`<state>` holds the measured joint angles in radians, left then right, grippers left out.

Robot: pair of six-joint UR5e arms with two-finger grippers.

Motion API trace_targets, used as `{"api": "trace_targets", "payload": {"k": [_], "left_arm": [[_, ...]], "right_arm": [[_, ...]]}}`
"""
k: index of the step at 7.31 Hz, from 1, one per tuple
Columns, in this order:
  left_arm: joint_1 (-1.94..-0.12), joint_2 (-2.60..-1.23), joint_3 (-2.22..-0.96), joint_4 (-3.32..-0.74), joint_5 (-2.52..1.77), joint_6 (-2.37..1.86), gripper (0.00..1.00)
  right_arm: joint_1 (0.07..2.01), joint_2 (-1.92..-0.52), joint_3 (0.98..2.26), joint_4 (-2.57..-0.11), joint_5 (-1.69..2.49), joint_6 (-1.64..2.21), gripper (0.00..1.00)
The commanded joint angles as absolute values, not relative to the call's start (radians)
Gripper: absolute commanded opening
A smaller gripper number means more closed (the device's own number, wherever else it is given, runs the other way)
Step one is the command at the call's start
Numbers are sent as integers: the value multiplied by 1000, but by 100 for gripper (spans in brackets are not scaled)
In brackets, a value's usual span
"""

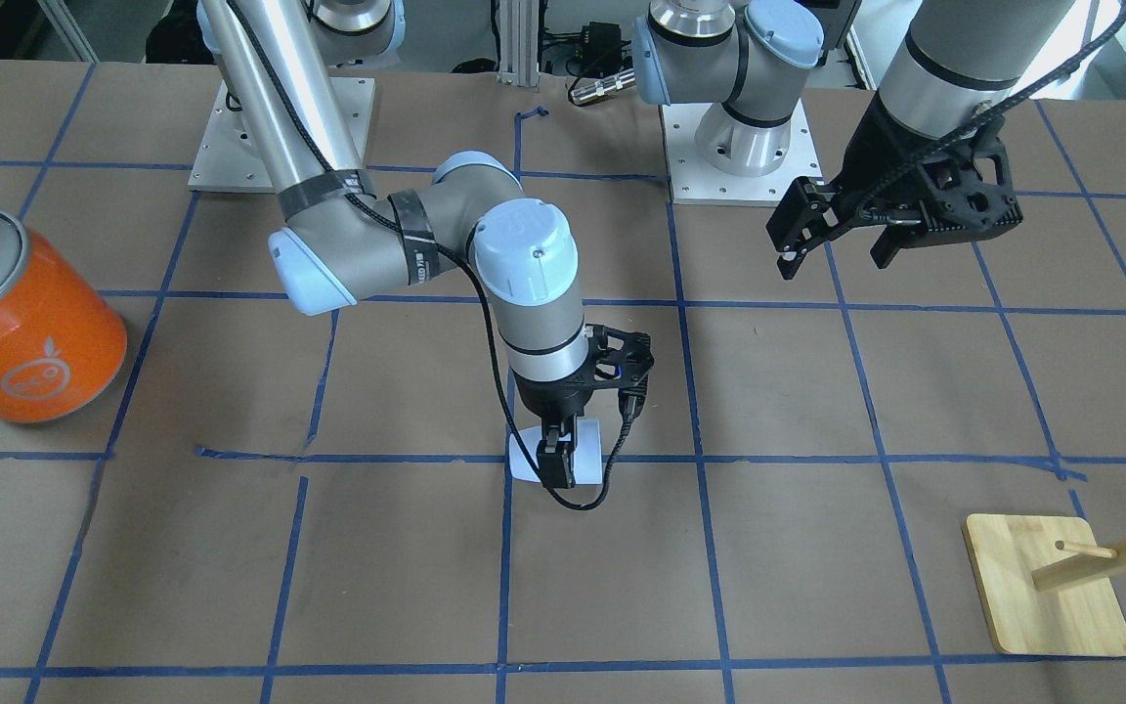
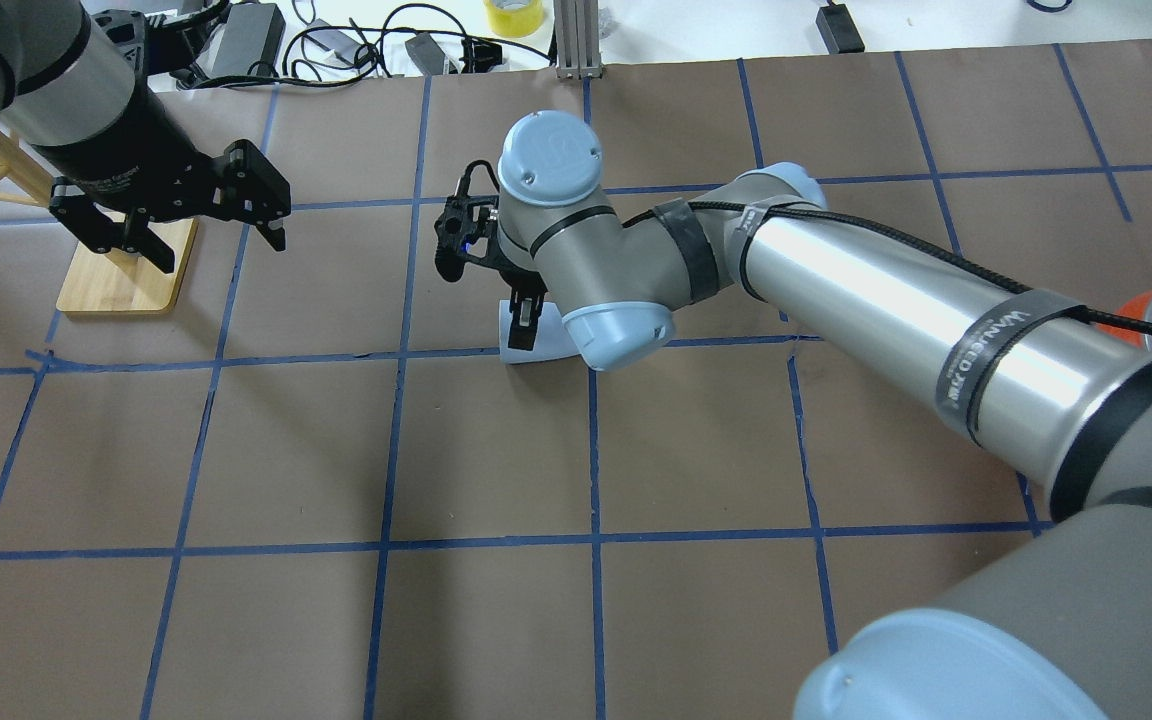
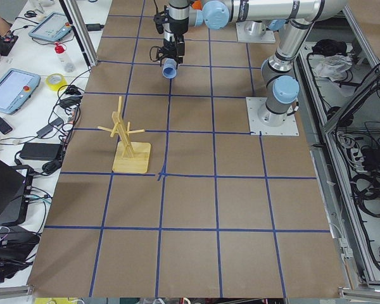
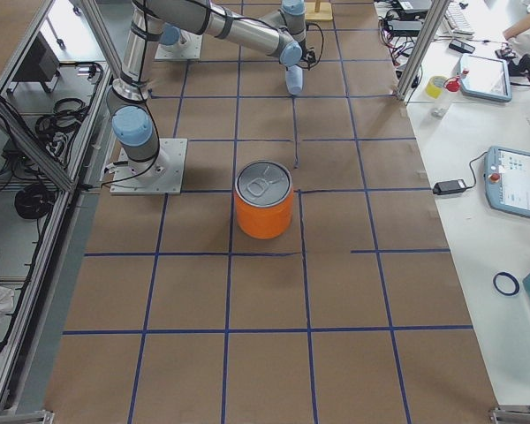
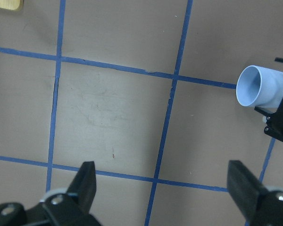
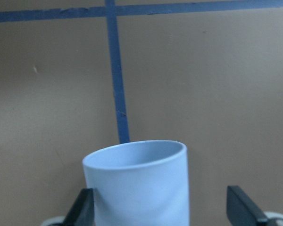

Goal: Flip cup
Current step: 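Release the cup on its side and raise the right gripper away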

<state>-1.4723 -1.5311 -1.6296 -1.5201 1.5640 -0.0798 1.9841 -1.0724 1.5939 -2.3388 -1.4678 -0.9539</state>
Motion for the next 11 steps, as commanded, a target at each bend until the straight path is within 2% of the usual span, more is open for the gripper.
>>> {"api": "trace_targets", "payload": {"k": [1, 4, 6, 8, 11], "left_arm": [[-1471, -1542, -1631, -1523, 1563, -78, 100], [-1468, -1620, -1632, -1467, 1554, 18, 100], [-1477, -1705, -1698, -1284, 1423, 9, 100], [-1479, -1799, -1797, -1083, 1205, -50, 100], [-1571, -1934, -1805, -959, 1141, -136, 100]], "right_arm": [[1904, -1230, 1609, -2158, -1465, -820, 100], [1856, -1427, 1614, -1814, -1488, -629, 100], [1737, -1511, 1615, -1650, -1573, -563, 100], [1704, -1583, 1614, -1643, -1613, -422, 100], [1586, -1591, 1601, -1632, -1617, -321, 100]]}}
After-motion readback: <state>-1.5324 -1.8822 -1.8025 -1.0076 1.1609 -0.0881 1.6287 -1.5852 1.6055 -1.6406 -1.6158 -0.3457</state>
